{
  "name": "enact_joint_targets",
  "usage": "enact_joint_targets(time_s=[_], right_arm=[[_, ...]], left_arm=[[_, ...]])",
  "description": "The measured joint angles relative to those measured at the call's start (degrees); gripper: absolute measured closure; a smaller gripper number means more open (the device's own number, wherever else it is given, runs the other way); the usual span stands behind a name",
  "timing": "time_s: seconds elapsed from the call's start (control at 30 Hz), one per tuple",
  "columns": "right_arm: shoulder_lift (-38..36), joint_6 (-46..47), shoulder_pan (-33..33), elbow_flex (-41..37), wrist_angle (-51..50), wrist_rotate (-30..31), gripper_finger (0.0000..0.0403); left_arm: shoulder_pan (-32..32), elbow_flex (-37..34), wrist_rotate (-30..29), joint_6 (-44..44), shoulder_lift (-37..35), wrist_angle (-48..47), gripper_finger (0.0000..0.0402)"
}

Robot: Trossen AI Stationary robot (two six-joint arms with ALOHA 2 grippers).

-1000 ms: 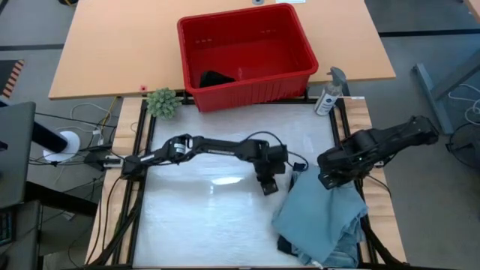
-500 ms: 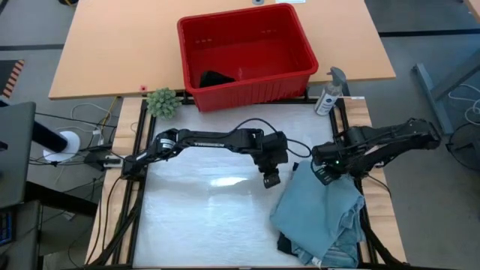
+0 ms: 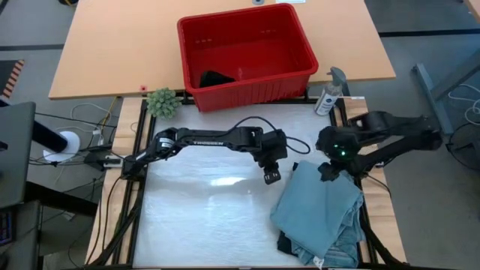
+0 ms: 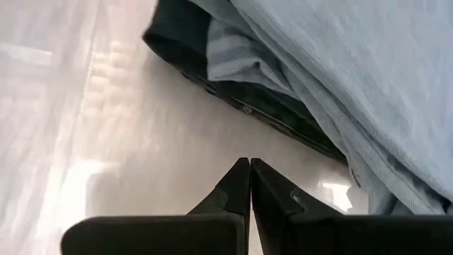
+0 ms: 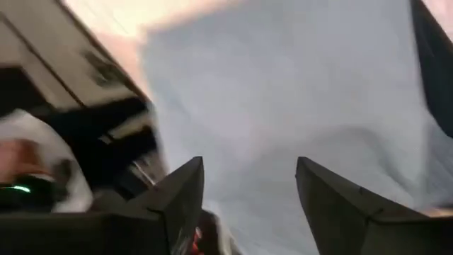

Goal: Fold Laundry from Bin
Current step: Stack the folded light blue denim pants on the blue polo shirt

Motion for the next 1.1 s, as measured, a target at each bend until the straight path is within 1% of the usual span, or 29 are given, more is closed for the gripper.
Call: enact_joint_targets(time_s=[0.07,0.13,0.2,0.33,0.37,0.4,0.5,0.57,0.63,0.7,0.73,0.87,0.97,1.1], right_arm=[[0.3,3.3,2.7,1.7,2.8,2.9,0.0174],[1.2,5.6,6.6,1.4,3.1,4.7,0.0207],[2.8,7.5,10.8,0.0,2.4,4.3,0.0251],[6.9,10.1,19.6,-1.5,3.0,4.2,0.0356],[7.5,10.3,21.2,-1.5,3.2,4.2,0.0377],[8.2,10.8,22.5,-1.4,3.2,4.3,0.0385],[10.6,13.8,25.6,-1.4,2.4,4.6,0.0376],[11.8,15.2,26.9,-1.4,2.2,4.6,0.0368],[12.5,16.5,28.1,-1.4,0.1,4.6,0.0373],[13.7,19.1,29.1,-1.4,-5.1,4.1,0.0386],[14.1,20.0,29.5,-1.4,-6.6,3.4,0.0388],[14.3,20.8,31.0,-2.6,-6.3,2.1,0.0382],[14.2,21.1,31.0,-4.6,-6.5,-0.1,0.0380],[14.0,21.2,31.4,-6.5,-6.6,-0.3,0.0387]], left_arm=[[0.3,0.0,1.2,-0.1,0.0,0.0,0.0401],[0.4,0.0,1.2,-0.1,0.0,-0.3,0.0401],[0.3,0.0,1.4,-0.1,0.0,-0.4,0.0401],[-0.5,0.0,1.6,-0.4,0.5,-0.3,0.0402],[-0.8,0.0,1.5,-0.4,0.7,-0.6,0.0401],[-1.1,-0.4,1.4,-0.5,0.8,-0.5,0.0401],[-2.5,-3.9,0.5,-2.5,0.9,5.1,0.0401],[-3.4,-5.6,1.1,-5.3,1.2,6.6,0.0401],[-4.3,-7.3,2.1,-7.7,2.0,12.1,0.0401],[-5.1,-8.3,4.0,-10.1,2.0,13.9,0.0401],[-5.5,-8.3,5.3,-11.0,2.1,14.9,0.0401],[-7.6,-7.9,9.8,-13.9,2.0,19.7,0.0401],[-9.4,-7.7,13.8,-18.1,2.0,24.3,0.0401],[-12.6,-7.5,14.3,-20.9,2.0,29.7,0.0401]])
